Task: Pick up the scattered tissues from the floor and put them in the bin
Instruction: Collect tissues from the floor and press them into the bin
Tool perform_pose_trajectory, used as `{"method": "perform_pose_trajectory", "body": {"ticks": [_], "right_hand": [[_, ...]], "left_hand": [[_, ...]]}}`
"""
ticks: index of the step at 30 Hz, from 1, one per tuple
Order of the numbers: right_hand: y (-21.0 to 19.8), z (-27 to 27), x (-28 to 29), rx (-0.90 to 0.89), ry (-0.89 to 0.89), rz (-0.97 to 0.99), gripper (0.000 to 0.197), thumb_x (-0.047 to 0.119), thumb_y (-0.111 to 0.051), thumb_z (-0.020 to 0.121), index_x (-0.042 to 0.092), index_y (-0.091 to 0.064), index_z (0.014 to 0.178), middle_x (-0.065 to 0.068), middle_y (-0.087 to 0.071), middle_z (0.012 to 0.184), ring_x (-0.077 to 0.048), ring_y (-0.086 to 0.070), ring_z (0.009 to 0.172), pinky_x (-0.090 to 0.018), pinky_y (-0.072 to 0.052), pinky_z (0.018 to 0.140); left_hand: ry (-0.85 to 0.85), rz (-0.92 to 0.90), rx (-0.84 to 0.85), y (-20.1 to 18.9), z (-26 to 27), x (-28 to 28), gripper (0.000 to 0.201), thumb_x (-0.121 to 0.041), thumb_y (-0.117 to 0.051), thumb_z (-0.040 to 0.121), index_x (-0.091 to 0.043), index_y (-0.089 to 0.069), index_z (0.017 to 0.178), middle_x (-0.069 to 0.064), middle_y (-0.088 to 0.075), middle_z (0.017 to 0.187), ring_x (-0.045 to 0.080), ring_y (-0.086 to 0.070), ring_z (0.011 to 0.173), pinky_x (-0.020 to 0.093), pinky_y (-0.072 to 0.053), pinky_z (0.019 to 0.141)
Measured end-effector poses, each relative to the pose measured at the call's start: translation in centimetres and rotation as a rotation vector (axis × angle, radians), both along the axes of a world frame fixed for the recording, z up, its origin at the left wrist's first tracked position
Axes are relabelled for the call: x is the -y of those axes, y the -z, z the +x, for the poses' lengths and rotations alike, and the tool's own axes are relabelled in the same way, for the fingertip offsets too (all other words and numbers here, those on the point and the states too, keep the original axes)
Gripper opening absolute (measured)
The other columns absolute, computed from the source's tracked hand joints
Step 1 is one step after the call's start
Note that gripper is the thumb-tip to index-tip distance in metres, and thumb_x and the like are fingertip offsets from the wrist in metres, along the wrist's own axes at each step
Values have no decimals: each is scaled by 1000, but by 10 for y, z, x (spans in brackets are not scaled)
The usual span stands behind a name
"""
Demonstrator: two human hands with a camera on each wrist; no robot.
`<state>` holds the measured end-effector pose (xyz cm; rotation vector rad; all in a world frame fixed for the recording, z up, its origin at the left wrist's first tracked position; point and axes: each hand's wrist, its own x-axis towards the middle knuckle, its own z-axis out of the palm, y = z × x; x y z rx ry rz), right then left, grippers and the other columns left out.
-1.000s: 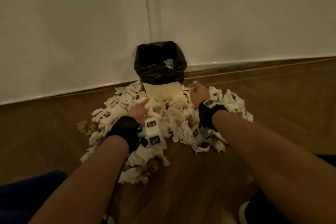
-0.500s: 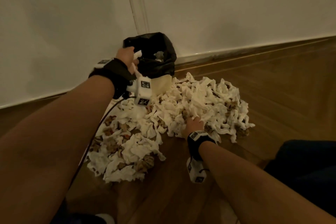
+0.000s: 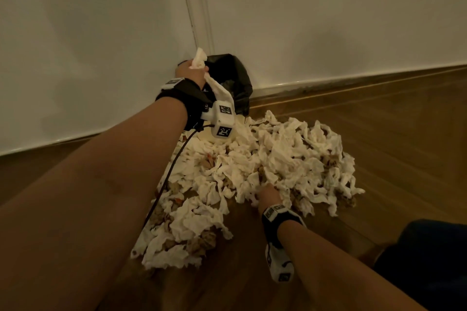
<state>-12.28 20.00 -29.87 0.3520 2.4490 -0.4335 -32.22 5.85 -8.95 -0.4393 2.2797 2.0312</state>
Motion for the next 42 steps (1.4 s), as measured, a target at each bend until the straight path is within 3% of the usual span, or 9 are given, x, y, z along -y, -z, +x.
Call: {"method": "perform_pose_trajectory", "body": {"ticks": [4, 11, 20, 23, 26, 31, 34, 38, 42], "right_hand": [[-3, -11, -1, -17, 4, 0, 33, 20, -44, 98, 3, -50, 127, -14, -48, 134, -26, -48, 123, -32, -41, 100], [-14, -24, -1, -89, -65, 22, 33, 12, -33, 100, 2, -50, 126, -17, -48, 133, -29, -47, 123, -33, -39, 101], [-31, -45, -8, -126, -98, -2, 27, 8, -38, 99, 0, -56, 117, -17, -55, 125, -28, -54, 115, -32, -44, 94], [-33, -47, -7, -165, -99, -26, 28, 4, -40, 96, 4, -54, 121, -16, -55, 124, -31, -54, 114, -35, -44, 92], [-36, -45, -11, -191, -11, -76, 32, 4, -39, 94, 9, -46, 125, -19, -53, 121, -35, -56, 104, -38, -48, 82], [-44, -45, -24, -251, 91, -135, 29, 12, -45, 94, 13, -59, 119, -13, -58, 124, -30, -54, 114, -35, -47, 91], [-51, -44, -33, -288, 299, -339, 30, 5, -45, 94, 13, -65, 114, -11, -57, 128, -31, -55, 113, -38, -49, 93], [-54, -37, -37, -259, 618, -736, 30, -9, -44, 91, 10, -64, 104, -15, -57, 124, -29, -59, 84, -30, -57, 55], [-64, -34, -41, -219, 832, -858, 22, 5, -43, 94, 9, -64, 93, -8, -58, 101, -15, -51, 63, -22, -51, 45]], "left_hand": [[-49, -36, -39, -2, -14, 1, 3, -9, -56, 89, -11, -57, 87, 15, -60, 93, 33, -62, 94, 41, -54, 87], [-120, -257, -62, 19, -22, 8, 32, -27, -54, 92, -15, -53, 121, 1, -57, 100, 17, -53, 83, 24, -44, 74], [-64, -109, 56, 34, -33, 15, 49, -32, -42, 96, -5, -41, 136, 16, -51, 135, 31, -53, 120, 39, -45, 101], [-67, -84, -6, 27, -26, 12, 44, -27, -35, 98, 0, -45, 131, 24, -49, 134, 37, -54, 115, 46, -42, 103], [-123, -150, -165, 18, -10, 6, 33, -21, -37, 96, -13, -53, 124, 15, -57, 126, 32, -55, 115, 41, -47, 99], [-202, -230, -484, 22, 39, 3, 25, -10, -44, 92, -14, -63, 108, -5, -59, 91, 4, -55, 78, 2, -41, 68], [-152, -336, -515, 38, 70, 8, 23, -11, -43, 93, -16, -63, 104, -3, -59, 89, 1, -49, 67, 3, -37, 59], [-72, -392, -408, 73, 103, 15, 22, -13, -43, 93, -23, -61, 101, -3, -60, 92, 7, -50, 69, 14, -37, 61], [-76, -384, -254, 104, 130, 21, 24, -12, -41, 94, -21, -62, 102, -3, -59, 95, 1, -50, 70, 20, -40, 69]]}}
